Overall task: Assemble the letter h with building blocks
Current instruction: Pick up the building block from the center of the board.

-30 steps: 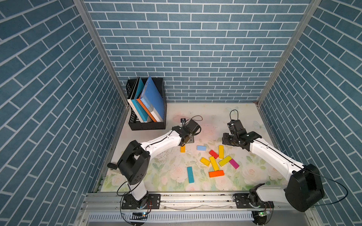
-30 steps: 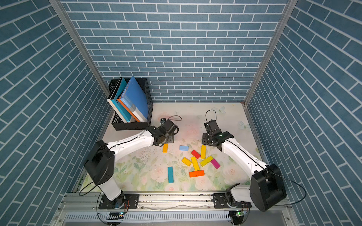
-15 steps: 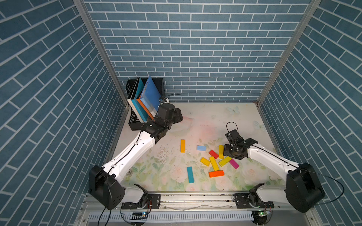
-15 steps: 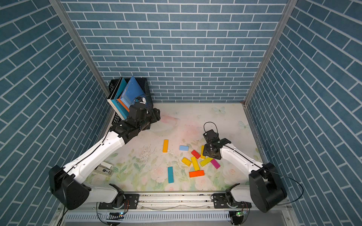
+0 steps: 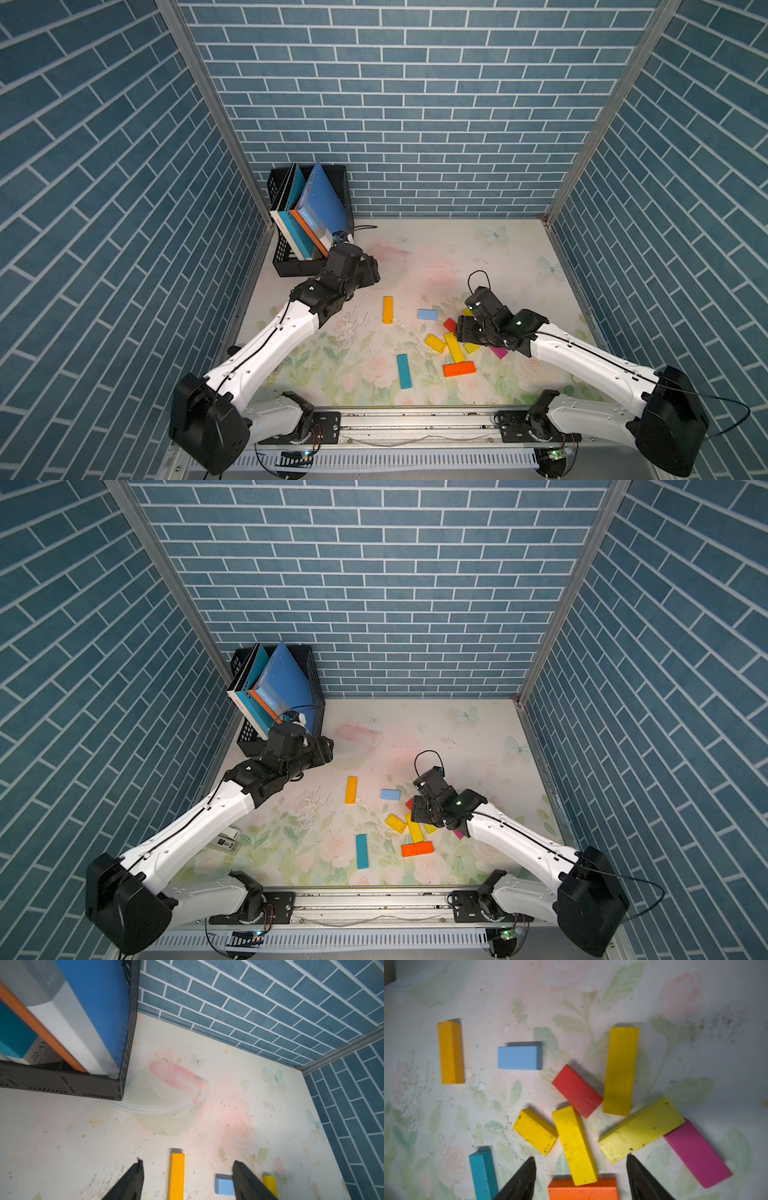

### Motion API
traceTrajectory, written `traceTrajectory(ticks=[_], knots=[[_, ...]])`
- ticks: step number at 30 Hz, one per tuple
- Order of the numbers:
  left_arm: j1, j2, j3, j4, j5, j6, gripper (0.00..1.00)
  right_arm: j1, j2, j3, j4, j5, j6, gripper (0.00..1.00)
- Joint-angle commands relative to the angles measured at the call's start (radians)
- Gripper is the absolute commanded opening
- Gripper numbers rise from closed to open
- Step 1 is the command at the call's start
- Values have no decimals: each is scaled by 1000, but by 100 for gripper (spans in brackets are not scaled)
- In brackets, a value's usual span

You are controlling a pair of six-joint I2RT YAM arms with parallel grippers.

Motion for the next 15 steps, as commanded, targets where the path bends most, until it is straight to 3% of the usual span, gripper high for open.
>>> traceTrajectory(ticks=[1,4,9,15], knots=[[8,-45,-29,-69,-63,-5,74,14,86,48,61,31,44,73],[15,-73,-55,-99,-62,-7,75,13,245,155,90,39,-4,85],[71,-51,-66,-139,-24,21,76,13,548,396,25,65,-64,85],[152,-33,-90,-118,59,53,73,10,700,517,-2,77,-73,85]])
